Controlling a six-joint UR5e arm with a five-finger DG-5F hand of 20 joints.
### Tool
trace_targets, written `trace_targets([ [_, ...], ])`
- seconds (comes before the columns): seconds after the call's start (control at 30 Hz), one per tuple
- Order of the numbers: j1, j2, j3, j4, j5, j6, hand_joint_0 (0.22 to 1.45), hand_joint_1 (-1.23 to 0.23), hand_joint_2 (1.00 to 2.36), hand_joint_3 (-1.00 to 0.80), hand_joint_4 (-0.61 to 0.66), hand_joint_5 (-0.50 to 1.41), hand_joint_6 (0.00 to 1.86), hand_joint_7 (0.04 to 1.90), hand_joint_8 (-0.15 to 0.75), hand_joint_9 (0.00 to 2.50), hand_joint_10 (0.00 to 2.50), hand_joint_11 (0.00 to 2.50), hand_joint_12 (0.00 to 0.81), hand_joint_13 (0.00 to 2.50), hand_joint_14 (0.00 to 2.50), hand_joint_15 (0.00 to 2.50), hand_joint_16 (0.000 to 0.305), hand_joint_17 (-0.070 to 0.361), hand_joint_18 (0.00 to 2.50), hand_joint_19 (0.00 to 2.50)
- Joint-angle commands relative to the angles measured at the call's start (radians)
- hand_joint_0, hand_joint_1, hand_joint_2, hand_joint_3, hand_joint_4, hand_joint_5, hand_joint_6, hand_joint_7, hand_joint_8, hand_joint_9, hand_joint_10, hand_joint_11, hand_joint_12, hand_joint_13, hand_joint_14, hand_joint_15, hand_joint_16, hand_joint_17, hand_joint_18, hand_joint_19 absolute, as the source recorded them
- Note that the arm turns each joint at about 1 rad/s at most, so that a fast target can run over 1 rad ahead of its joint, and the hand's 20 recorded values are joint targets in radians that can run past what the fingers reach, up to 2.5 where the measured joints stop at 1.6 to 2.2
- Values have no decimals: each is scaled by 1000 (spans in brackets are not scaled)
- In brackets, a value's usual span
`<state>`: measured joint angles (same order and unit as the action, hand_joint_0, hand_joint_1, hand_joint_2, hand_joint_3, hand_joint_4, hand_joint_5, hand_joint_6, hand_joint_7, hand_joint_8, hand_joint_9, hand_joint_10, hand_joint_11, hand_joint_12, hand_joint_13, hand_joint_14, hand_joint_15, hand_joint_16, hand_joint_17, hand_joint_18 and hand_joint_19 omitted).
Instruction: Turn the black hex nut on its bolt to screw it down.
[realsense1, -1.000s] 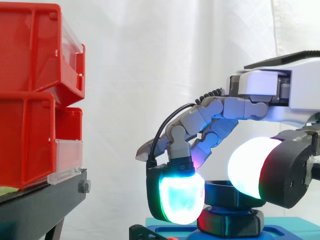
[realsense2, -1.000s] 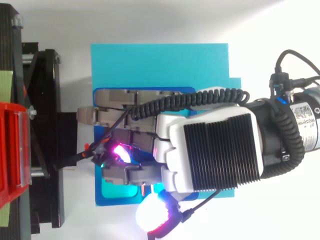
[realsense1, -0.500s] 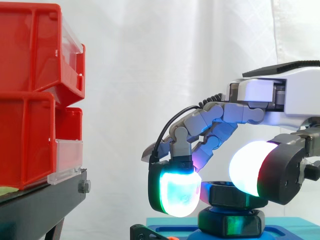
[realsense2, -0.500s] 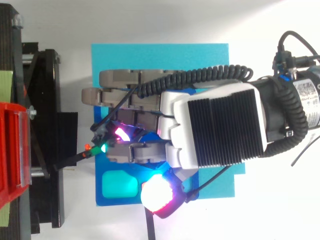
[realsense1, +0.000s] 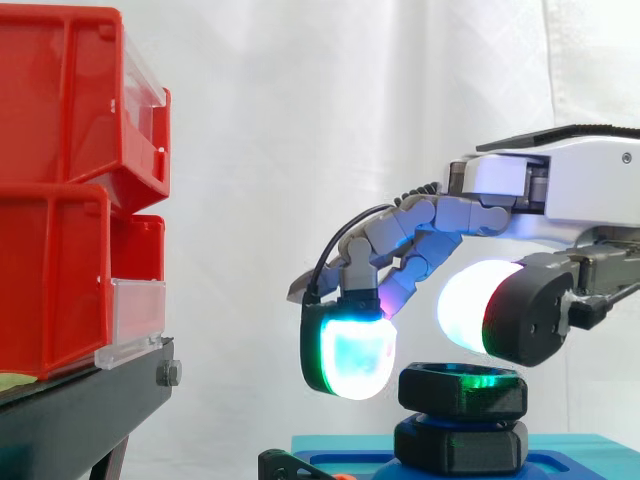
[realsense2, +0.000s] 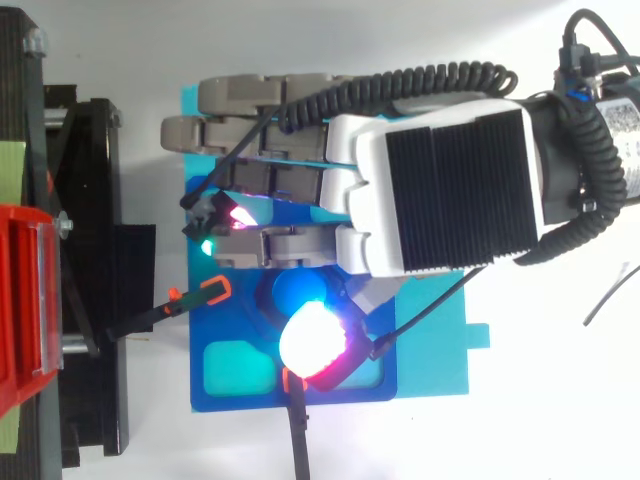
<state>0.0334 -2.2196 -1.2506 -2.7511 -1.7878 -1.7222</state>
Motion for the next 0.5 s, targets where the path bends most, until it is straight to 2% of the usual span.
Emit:
trace_targets([
  [0.0,-3,0,0,21,-12,12,505,-168,1000,-500,192,-54,625,1128,259,889,9,242,294,526,0,42,44,100,414,208],
  [0.07,-1,0,0,45,-16,26,504,-168,1000,-500,196,-54,615,1130,259,887,9,242,295,522,2,37,45,100,418,208],
  [0.17,11,0,0,102,-19,50,505,-168,1000,-500,201,-55,609,1131,257,886,9,241,294,520,0,39,45,100,417,207],
  [0.47,51,0,0,111,2,81,504,-168,1000,-500,215,-54,588,1150,256,883,8,236,292,517,0,36,45,100,410,204],
])
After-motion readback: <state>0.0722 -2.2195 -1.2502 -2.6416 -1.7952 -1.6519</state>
